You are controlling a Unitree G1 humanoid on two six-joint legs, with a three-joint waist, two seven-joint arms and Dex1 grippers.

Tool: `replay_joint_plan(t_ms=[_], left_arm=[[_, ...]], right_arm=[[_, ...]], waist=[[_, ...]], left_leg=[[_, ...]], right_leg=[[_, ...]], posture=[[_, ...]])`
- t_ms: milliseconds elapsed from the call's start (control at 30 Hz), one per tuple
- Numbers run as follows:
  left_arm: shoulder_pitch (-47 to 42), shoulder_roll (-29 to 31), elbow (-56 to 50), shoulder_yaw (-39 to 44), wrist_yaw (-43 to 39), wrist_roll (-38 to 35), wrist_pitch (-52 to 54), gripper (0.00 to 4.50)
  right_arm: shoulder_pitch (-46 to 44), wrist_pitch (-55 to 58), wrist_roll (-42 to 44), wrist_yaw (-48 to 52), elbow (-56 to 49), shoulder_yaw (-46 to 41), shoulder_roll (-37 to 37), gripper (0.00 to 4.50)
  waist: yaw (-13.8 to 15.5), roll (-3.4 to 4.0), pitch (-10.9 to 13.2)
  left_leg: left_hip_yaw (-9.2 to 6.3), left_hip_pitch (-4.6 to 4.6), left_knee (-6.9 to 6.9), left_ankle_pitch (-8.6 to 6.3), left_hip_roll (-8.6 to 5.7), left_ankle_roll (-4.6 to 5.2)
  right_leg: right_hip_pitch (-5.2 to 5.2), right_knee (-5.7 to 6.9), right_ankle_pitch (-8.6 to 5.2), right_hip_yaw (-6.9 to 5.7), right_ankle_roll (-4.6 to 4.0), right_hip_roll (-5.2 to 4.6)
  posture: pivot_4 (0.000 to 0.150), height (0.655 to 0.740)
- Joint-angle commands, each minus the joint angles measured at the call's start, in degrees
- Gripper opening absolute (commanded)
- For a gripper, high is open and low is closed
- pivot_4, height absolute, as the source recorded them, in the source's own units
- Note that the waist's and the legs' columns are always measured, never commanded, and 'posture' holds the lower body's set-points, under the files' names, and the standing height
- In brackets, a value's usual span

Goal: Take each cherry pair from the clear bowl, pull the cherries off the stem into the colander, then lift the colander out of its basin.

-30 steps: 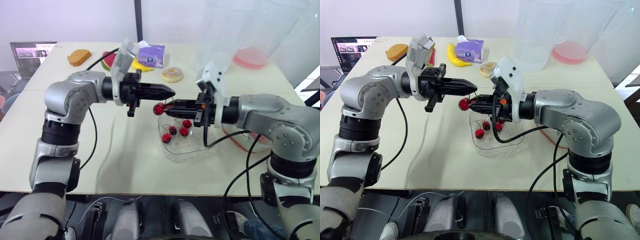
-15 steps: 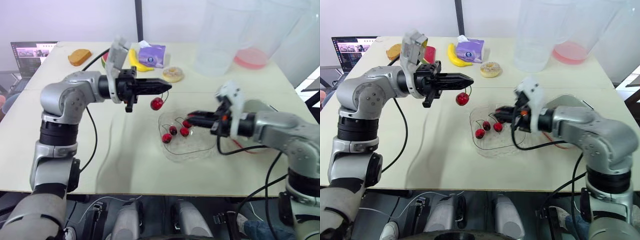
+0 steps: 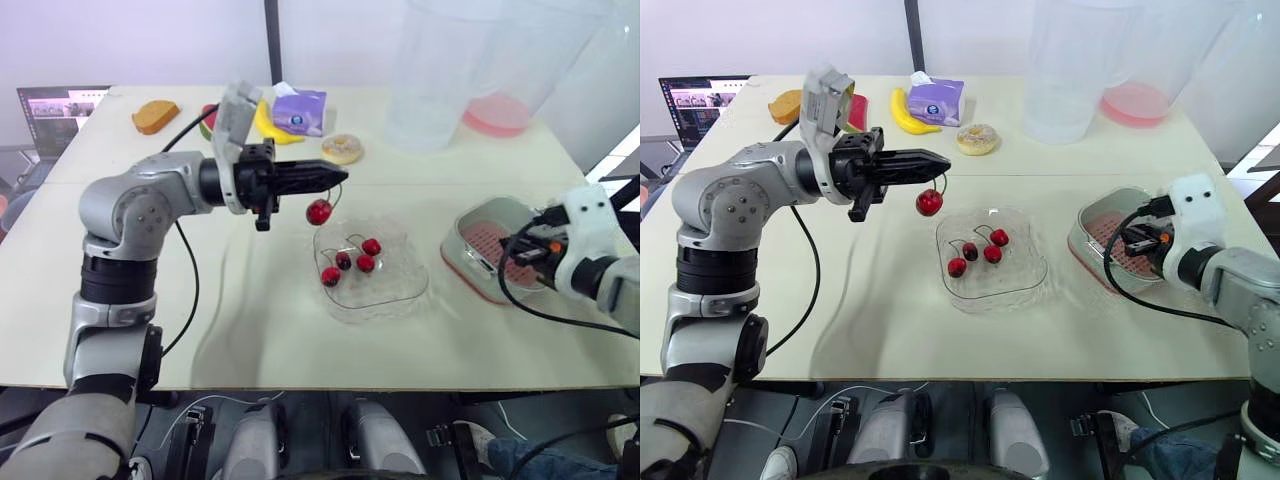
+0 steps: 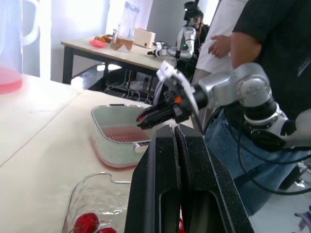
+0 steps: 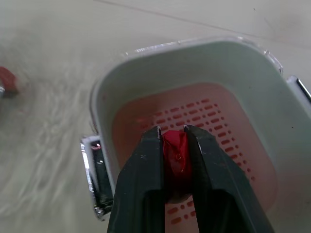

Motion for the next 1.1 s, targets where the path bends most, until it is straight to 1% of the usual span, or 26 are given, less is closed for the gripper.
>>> replay_joint_plan(t_ms=[33,167,200,267,367,433,500,567,633,733,900,1100], left_arm=[[-0.96,0.35,-1.59,1.43,0.35,-1.01,-0.21,0.00],[-1.02,0.53,-1.42,1.39,0.31,-1.02,-0.39,0.00],[-1.04,0.56,-1.34,1.34,0.28,-0.93,-0.47,0.00],[-1.16,0.60,-1.22,1.28,0.23,-0.78,-0.63,0.00],[-1.55,0.68,-0.92,1.13,-0.01,-0.57,-0.92,0.00],[-1.97,0.62,-0.80,1.09,-0.15,-0.59,-1.04,0.00],[-2.28,0.53,-0.65,1.02,-0.32,-0.53,-1.23,0.00],[-2.47,0.42,-0.63,0.90,-0.43,-0.64,-1.14,0.00],[-2.42,0.27,-1.01,0.71,-0.53,-0.79,-1.11,0.00],[-2.42,0.21,-1.07,0.52,-0.68,-0.75,-1.09,0.00],[-2.34,0.27,-1.30,0.43,-0.81,-0.84,-0.94,0.00],[-1.83,-0.20,-2.12,0.50,-0.21,-1.18,-0.73,0.00]], right_arm=[[-1.50,-2.17,0.00,0.31,-0.87,-2.21,0.33,2.12],[-4.69,-0.53,3.99,2.44,-2.85,-5.43,0.38,4.15],[-5.14,-0.23,4.78,3.04,-3.19,-5.78,0.02,4.45],[-7.77,0.75,8.75,5.08,-4.21,-6.74,-0.14,4.45],[-13.87,3.83,18.46,7.40,-5.41,-6.92,2.08,4.45],[-16.89,6.45,25.41,7.12,-5.60,-5.01,5.65,4.45],[-18.35,7.46,28.48,5.93,-5.42,-2.28,8.18,4.45],[-19.84,6.58,28.29,3.99,-4.87,2.96,11.46,4.45],[-22.23,5.24,27.51,2.49,-4.16,10.50,16.64,4.45],[-24.34,3.89,26.27,0.94,-2.64,15.28,20.36,4.45],[-27.57,1.80,26.01,0.09,-0.20,19.46,23.17,4.45],[-30.84,-0.67,25.57,-0.85,3.01,20.69,24.80,4.45]], waist=[[0.19,0.00,0.00],[0.31,0.01,0.01],[0.33,0.01,0.01],[0.33,0.01,0.01],[0.08,0.01,0.01],[-0.01,0.01,0.01],[0.09,0.01,0.01],[0.13,0.01,0.01],[0.11,0.01,0.01],[0.09,0.01,0.01],[0.30,0.01,0.01],[0.15,0.01,0.01]], left_leg=[[0.00,-0.01,0.00,0.00,-0.01,0.00],[0.01,-0.02,0.00,0.00,-0.03,0.01],[0.01,-0.02,0.00,0.00,-0.03,0.01],[-0.01,-0.02,0.00,0.00,-0.02,0.01],[-0.01,-0.02,-0.01,-0.01,-0.02,0.01],[-0.01,0.00,-0.01,-0.01,0.02,0.01],[-0.04,0.00,-0.03,-0.01,0.04,0.01],[-0.02,-0.03,-0.03,-0.01,0.02,0.01],[0.00,-0.04,-0.02,-0.01,-0.02,0.03],[-0.01,-0.05,-0.01,-0.02,-0.01,0.03],[0.01,-0.12,0.01,-0.03,-0.02,0.06],[0.00,-0.11,0.00,-0.03,-0.01,0.06]], right_leg=[[0.00,-0.01,0.00,0.00,0.00,-0.01],[0.00,-0.02,0.00,-0.01,0.01,-0.03],[0.00,-0.02,0.00,-0.01,0.01,-0.03],[0.01,-0.02,0.00,-0.02,0.01,-0.02],[0.01,-0.02,0.00,-0.02,0.00,-0.02],[0.01,-0.02,0.00,-0.02,0.00,0.01],[0.02,-0.02,0.00,-0.03,-0.01,0.02],[-0.01,-0.02,0.00,-0.03,-0.01,-0.02],[-0.01,-0.02,0.00,-0.03,0.00,-0.08],[-0.04,0.00,0.00,-0.04,0.00,-0.07],[-0.08,-0.03,0.00,-0.07,0.00,-0.11],[-0.08,-0.01,0.00,-0.07,0.00,-0.10]], posture=[[0.150,0.7400],[0.150,0.7400],[0.150,0.7400],[0.150,0.7400],[0.150,0.7400],[0.150,0.7400],[0.150,0.7400],[0.150,0.7400],[0.150,0.7400],[0.150,0.7400],[0.150,0.7400],[0.150,0.7400]])
